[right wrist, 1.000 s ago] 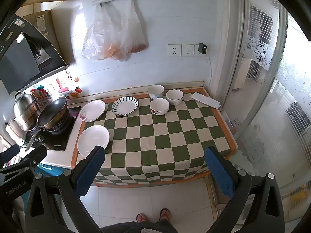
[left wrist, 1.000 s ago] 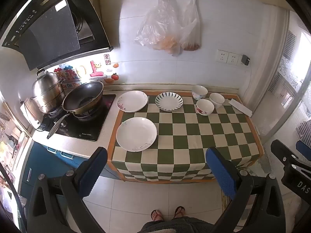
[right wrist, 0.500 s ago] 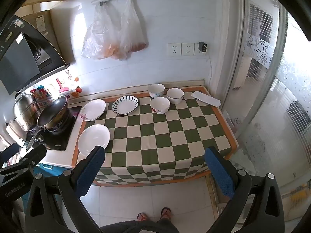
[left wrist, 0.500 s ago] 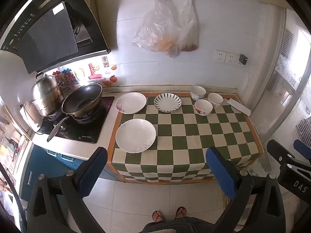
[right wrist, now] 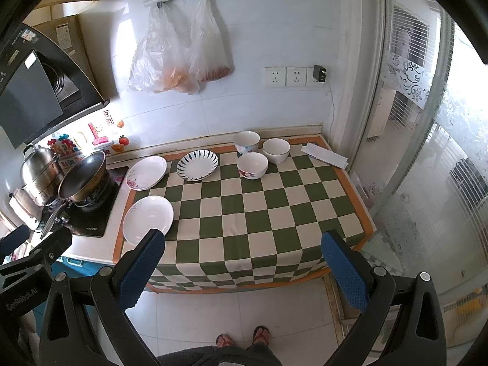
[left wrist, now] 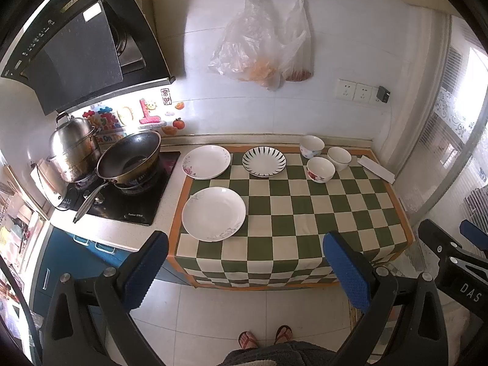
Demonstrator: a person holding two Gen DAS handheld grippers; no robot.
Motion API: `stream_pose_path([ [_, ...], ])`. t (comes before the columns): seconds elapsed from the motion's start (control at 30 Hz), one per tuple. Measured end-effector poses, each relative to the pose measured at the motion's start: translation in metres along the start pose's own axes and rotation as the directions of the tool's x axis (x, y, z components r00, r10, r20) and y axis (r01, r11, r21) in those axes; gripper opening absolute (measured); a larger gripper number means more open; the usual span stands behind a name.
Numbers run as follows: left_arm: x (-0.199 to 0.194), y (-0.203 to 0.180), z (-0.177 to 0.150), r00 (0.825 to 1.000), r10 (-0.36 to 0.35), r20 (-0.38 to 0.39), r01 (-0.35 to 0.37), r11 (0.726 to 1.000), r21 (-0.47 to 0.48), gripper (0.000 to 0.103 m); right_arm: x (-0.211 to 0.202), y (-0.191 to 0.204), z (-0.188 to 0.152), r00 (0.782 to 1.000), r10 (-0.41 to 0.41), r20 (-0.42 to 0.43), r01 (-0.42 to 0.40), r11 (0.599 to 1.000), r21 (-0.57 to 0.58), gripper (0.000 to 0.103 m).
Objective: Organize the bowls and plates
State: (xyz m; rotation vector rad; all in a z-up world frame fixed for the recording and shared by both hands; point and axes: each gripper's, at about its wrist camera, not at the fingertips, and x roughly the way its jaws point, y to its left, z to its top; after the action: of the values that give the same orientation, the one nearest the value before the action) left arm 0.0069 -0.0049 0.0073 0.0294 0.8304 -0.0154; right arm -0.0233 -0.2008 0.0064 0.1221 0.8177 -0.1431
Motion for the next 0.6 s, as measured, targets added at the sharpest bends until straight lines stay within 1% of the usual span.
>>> stream_pose_path([
  [0.23,0.003,0.003,0.005,1.000,0.002,-0.001,-0.002,1.000,-0.004,0.103,0.001,-0.001,-0.001,1.000,0.000,0.000,0.000,1.000,0.001,0.103],
  [0.3,0.002,0.004,0.003,1.000,0.000,0.001,0.000,1.000,-0.004,0.103,0.003,0.008,0.003,1.000,-0.002,-0.001,0.002,1.000,0.000,0.103],
  [0.6,0.002,0.004,0.001,1.000,-0.001,0.002,0.001,1.000,-0.003,0.103,0.009,0.014,0.005,1.000,-0.003,-0.008,0.003,1.000,-0.005,0.103],
])
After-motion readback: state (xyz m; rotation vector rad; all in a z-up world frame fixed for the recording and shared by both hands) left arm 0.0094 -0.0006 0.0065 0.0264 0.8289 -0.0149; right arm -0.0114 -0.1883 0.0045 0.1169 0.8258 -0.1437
